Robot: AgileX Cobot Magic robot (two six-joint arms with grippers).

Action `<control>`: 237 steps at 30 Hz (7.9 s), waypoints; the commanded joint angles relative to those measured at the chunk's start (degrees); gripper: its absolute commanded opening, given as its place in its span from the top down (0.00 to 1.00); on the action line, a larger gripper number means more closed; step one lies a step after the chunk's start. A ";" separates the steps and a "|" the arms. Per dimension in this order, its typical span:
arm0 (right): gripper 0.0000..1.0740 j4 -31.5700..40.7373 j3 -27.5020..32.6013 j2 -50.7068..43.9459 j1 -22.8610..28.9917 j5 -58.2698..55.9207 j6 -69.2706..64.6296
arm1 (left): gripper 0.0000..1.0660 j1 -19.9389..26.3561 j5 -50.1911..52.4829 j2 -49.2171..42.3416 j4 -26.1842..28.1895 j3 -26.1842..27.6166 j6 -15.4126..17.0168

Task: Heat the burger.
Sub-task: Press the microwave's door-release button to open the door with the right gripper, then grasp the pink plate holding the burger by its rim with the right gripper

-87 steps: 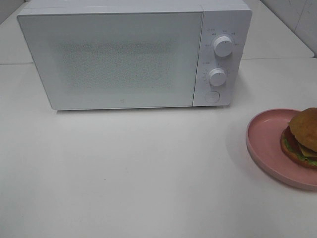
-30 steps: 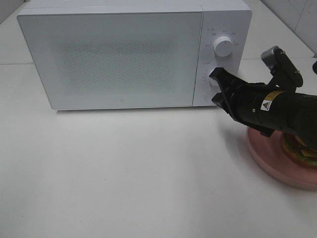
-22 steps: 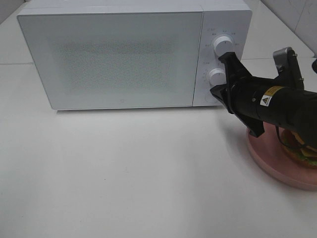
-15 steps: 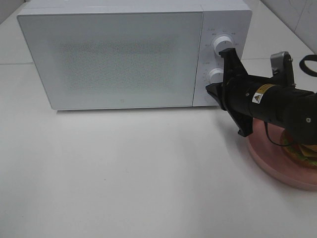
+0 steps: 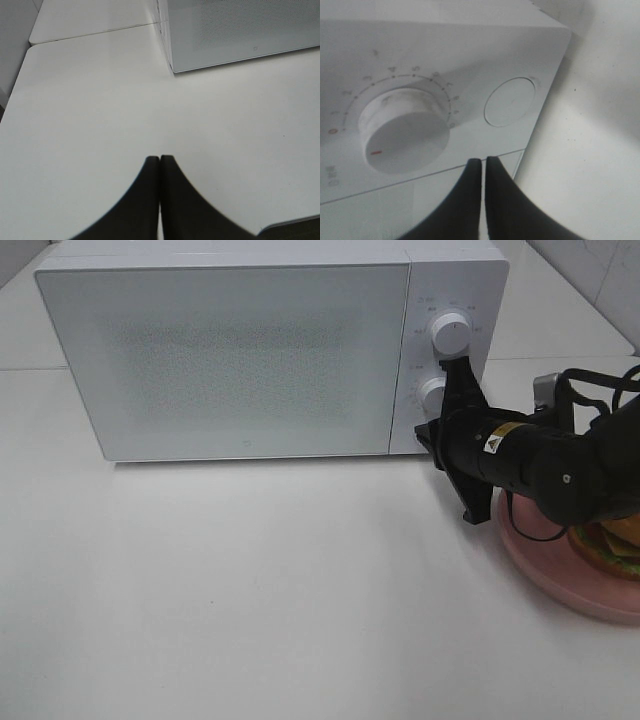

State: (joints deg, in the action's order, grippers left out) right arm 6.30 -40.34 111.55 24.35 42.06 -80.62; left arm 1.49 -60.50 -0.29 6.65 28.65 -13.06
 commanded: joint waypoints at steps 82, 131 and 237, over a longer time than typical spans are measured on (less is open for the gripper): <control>0.97 10.37 -12.55 6.88 -0.17 0.34 8.88 | 1.00 -0.34 0.74 -1.26 0.40 -0.11 0.06; 0.91 -51.39 3.72 -20.80 0.52 -23.55 49.90 | 1.00 -0.34 0.74 -1.26 0.40 -0.11 0.06; 1.00 -14.27 -18.91 1.95 -4.41 -78.21 76.20 | 1.00 -0.34 0.74 -1.26 0.40 -0.11 0.06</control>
State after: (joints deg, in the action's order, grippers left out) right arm -9.40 -59.59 112.47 20.05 -36.96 -5.16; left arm 1.49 -60.50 -0.29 6.65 28.65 -13.06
